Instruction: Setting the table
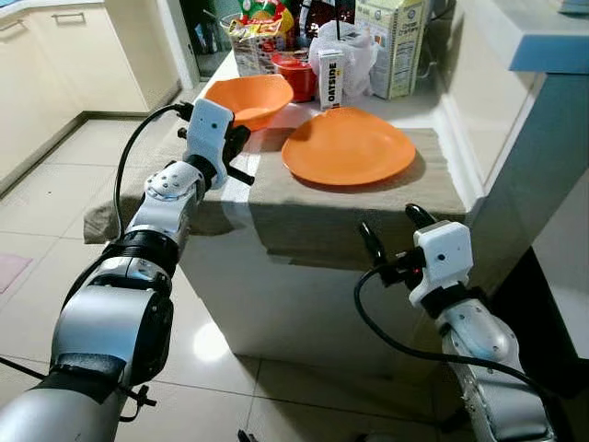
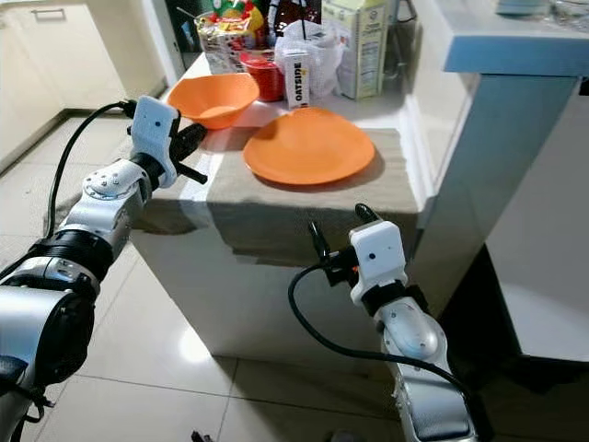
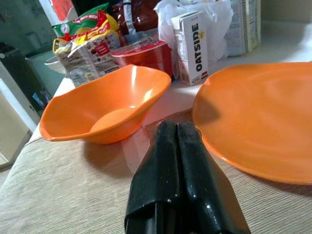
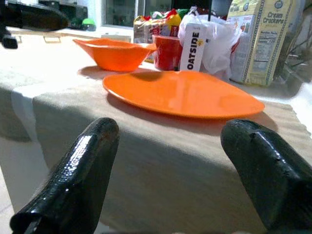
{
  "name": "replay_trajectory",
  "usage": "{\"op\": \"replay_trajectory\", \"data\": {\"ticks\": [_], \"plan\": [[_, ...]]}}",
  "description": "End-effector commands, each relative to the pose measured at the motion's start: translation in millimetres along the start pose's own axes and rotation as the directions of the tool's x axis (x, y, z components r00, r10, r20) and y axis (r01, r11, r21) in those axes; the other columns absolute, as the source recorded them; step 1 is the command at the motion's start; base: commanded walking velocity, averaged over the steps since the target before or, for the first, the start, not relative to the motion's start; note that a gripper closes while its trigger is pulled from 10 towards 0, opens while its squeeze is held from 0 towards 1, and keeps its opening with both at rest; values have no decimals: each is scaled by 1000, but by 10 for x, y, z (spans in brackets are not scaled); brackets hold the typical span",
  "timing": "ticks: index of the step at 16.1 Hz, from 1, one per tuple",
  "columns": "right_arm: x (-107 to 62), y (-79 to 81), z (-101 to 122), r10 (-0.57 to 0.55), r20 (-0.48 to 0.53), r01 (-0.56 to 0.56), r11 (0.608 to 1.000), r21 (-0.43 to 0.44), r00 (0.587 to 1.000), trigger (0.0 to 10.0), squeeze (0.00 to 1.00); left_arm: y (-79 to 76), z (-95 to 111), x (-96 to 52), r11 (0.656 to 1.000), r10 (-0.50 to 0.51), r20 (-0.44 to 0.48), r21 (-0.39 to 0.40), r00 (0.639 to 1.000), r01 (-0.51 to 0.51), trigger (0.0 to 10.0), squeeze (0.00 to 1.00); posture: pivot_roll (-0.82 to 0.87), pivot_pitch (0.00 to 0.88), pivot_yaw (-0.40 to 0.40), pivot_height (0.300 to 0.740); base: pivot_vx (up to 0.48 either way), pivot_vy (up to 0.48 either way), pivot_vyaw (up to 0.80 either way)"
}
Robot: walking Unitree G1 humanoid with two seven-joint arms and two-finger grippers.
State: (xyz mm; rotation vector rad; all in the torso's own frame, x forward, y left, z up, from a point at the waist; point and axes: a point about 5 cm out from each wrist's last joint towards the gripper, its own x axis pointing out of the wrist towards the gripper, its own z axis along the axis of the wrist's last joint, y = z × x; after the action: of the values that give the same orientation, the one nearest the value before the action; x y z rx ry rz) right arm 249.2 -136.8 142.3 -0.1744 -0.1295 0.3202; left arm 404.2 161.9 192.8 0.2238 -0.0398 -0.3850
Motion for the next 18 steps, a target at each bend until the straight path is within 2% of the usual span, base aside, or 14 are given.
{"op": "replay_trajectory", "data": {"ticks": [1, 2, 4, 6, 9, 11, 16, 18], "plan": [[15, 22, 37, -1, 27, 2, 1000, -16, 1000, 10000, 0, 1, 81, 30, 1000, -12, 19, 9, 1000, 11, 0, 0, -250, 0, 139, 736, 0, 0, 0], [45, 40, 54, 2, 30, -1, 999, -34, 1000, 10000, 0, -43, 64, 36, 1000, -27, 26, 3, 999, 27, 0, 0, -250, 0, 141, 736, 0, 0, 0], [67, 65, 38, 20, 29, -20, 1000, 1, 999, 10000, 0, -109, -18, 19, 998, -42, 32, -34, 999, 44, 0, 0, -250, 0, 148, 736, 0, 0, -597], [60, 53, 24, 21, 26, -21, 1000, 6, 999, 10000, 0, -108, -74, -6, 997, -39, 28, -61, 999, 40, 0, 0, -244, 0, 142, 736, 0, 0, -559], [55, 74, -14, 39, 13, -39, 999, 6, 999, 10000, 0, -73, -124, -45, 999, -27, 16, -43, 1000, 27, 0, 0, -226, 0, 121, 736, 0, 0, -558], [69, 71, -24, 53, 9, -53, 999, 1, 999, 10000, 0, 3, -135, -75, 1000, 6, 8, -23, 1000, -6, 0, 0, -224, 0, 116, 736, 0, 0, -563], [52, 59, -38, 42, 7, -42, 999, -1, 999, 10000, 0, 102, -88, -80, 999, 33, -7, 3, 999, -33, 0, 0, -233, 0, 116, 736, 0, 0, -626], [42, 42, -8, 27, 21, -27, 1000, -15, 999, 10000, 0, 141, -86, -79, 998, 53, -37, 38, 998, -52, 0, 0, -239, 0, 114, 736, 0, 0, 0]]}}
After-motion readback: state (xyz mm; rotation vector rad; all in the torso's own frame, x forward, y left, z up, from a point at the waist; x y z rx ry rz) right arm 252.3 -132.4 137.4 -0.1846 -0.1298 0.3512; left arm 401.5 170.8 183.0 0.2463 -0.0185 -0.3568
